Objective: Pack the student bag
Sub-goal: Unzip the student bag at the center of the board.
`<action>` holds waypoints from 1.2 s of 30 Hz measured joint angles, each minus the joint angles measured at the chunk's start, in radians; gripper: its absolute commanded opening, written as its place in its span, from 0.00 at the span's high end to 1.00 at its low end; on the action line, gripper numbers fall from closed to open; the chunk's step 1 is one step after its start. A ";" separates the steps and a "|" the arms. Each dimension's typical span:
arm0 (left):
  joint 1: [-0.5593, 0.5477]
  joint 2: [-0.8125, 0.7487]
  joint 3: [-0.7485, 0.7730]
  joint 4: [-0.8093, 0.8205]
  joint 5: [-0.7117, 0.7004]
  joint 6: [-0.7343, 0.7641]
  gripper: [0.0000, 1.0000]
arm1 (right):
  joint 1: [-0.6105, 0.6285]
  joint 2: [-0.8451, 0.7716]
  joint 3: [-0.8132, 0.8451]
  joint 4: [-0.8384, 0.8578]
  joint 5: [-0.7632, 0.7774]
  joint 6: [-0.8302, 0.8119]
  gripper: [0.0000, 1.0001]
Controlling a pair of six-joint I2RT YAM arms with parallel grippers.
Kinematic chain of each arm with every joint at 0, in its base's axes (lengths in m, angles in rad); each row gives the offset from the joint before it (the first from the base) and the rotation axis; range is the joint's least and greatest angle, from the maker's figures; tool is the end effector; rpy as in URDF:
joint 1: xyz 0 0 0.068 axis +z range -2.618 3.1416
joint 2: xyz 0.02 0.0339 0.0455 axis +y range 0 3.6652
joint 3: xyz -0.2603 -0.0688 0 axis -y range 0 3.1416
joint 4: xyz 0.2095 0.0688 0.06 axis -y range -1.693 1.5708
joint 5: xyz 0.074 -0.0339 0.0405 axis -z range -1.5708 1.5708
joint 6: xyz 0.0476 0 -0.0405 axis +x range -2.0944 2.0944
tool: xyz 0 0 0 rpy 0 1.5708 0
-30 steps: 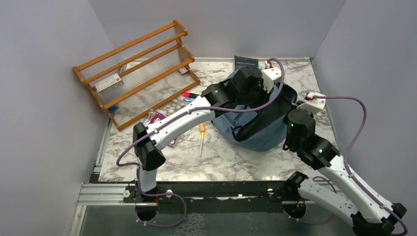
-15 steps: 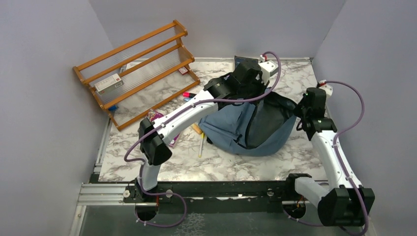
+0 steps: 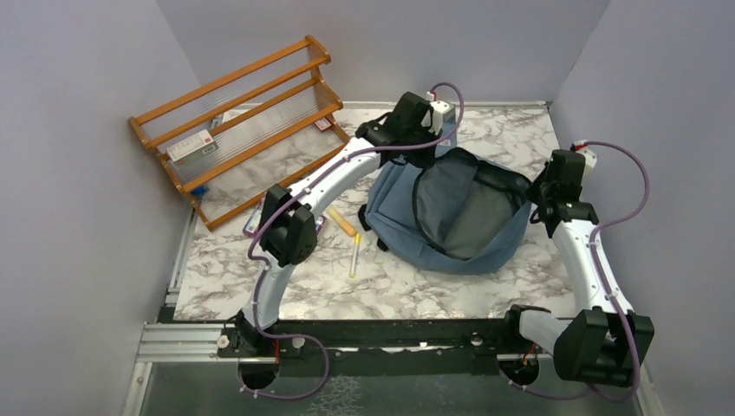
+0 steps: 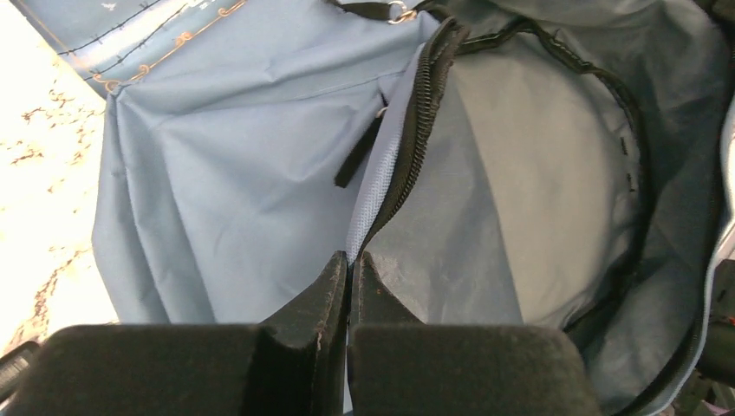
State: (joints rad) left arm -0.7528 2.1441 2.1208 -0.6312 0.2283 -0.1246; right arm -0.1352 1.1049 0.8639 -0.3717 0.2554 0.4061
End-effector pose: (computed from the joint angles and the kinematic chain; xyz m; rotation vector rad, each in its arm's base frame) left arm 0.3338 -0.3275 0.3140 0.8354 2.1502 -0.7215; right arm 0.2154 -0.0414 0.2853 0.7159 2.0416 -0.1232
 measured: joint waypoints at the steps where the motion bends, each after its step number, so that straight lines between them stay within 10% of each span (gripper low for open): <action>1: 0.018 0.008 0.000 0.000 0.006 0.007 1.00 | 0.000 -0.001 0.000 0.004 -0.002 0.004 0.97; 21: 0.152 0.016 -0.362 0.201 0.014 0.045 0.94 | -0.004 -0.182 -0.076 -0.013 -0.170 0.065 0.48; 36: 0.169 -0.065 -0.520 0.320 -0.028 0.056 0.48 | 0.005 -0.155 -0.087 -0.034 -0.793 0.201 0.60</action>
State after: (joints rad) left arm -0.5842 2.0789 1.6009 -0.3107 0.2001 -0.0685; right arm -0.1299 0.9501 0.7765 -0.4061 -0.5377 0.6067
